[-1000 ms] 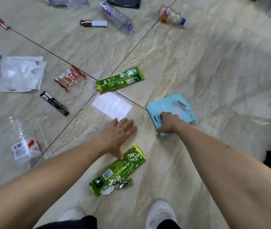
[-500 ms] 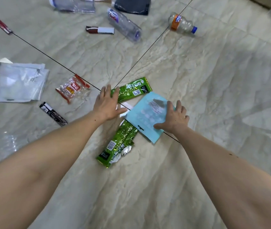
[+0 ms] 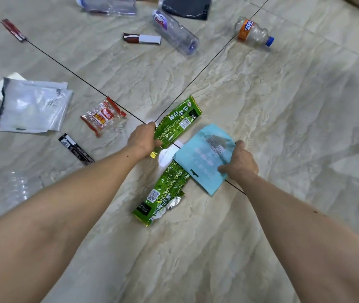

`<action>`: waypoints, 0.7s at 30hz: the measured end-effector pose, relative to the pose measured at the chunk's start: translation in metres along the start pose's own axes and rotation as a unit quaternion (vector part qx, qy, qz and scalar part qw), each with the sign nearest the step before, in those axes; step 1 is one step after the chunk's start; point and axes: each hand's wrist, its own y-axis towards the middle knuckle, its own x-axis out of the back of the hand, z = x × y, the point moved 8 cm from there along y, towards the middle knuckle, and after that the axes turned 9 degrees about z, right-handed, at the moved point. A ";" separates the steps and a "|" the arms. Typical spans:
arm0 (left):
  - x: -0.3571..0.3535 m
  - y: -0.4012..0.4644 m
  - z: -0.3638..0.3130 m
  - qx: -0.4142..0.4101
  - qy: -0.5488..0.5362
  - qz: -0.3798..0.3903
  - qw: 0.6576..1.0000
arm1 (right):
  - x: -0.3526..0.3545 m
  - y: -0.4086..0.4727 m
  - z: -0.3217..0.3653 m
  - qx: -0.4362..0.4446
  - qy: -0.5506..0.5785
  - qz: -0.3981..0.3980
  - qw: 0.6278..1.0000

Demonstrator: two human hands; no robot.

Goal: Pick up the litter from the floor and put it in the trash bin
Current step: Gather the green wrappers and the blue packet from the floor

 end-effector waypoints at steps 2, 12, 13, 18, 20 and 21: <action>0.002 -0.019 0.008 0.006 -0.094 0.002 0.996 | 0.004 -0.008 -0.006 -0.011 0.003 -0.006 1.000; -0.068 -0.125 0.015 0.083 0.000 0.127 0.988 | 0.021 -0.044 -0.016 -0.014 0.030 -0.001 0.999; -0.072 -0.131 0.014 0.090 0.029 0.123 0.988 | 0.023 -0.046 -0.015 -0.009 0.031 -0.003 0.999; -0.083 -0.140 0.009 0.106 0.011 0.123 0.987 | 0.031 -0.053 -0.007 0.007 0.019 0.007 1.000; -0.076 -0.138 0.010 0.104 0.002 0.140 0.985 | 0.034 -0.057 -0.005 0.007 0.013 0.021 1.000; -0.068 -0.139 0.010 0.105 -0.003 0.145 0.984 | 0.037 -0.061 -0.003 0.006 0.011 0.030 0.999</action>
